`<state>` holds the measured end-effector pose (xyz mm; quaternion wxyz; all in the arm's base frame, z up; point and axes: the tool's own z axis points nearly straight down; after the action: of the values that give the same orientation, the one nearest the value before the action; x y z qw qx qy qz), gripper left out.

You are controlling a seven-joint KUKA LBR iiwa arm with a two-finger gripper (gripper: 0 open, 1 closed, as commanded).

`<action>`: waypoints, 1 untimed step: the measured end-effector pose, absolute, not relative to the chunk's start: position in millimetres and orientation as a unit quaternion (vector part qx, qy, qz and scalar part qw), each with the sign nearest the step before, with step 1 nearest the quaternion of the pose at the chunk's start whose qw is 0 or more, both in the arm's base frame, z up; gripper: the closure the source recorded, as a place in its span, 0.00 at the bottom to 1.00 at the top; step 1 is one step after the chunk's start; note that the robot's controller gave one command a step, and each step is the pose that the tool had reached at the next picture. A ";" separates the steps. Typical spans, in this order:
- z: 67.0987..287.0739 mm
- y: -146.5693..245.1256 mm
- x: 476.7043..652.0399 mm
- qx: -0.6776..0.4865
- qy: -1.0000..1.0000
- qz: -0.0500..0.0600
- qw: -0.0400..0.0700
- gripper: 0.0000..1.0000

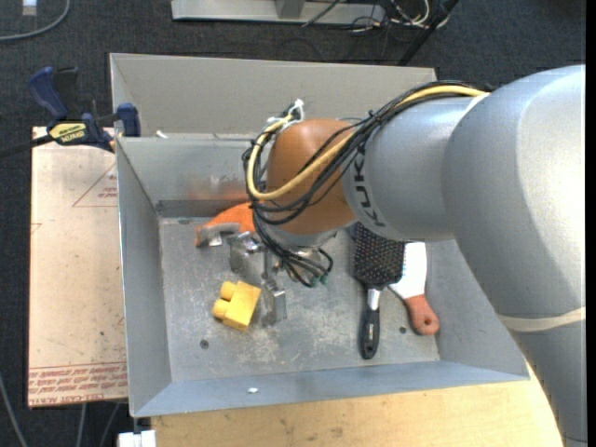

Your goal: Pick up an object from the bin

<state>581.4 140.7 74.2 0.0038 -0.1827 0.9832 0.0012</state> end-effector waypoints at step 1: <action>72.5 144.3 563.9 -0.235 0.972 0.001 0.003 0.00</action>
Offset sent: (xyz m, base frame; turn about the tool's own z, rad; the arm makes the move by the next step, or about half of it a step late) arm -0.0110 0.0422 -0.0042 -0.1583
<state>563.9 144.3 72.5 0.0026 -0.2346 0.9721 0.0007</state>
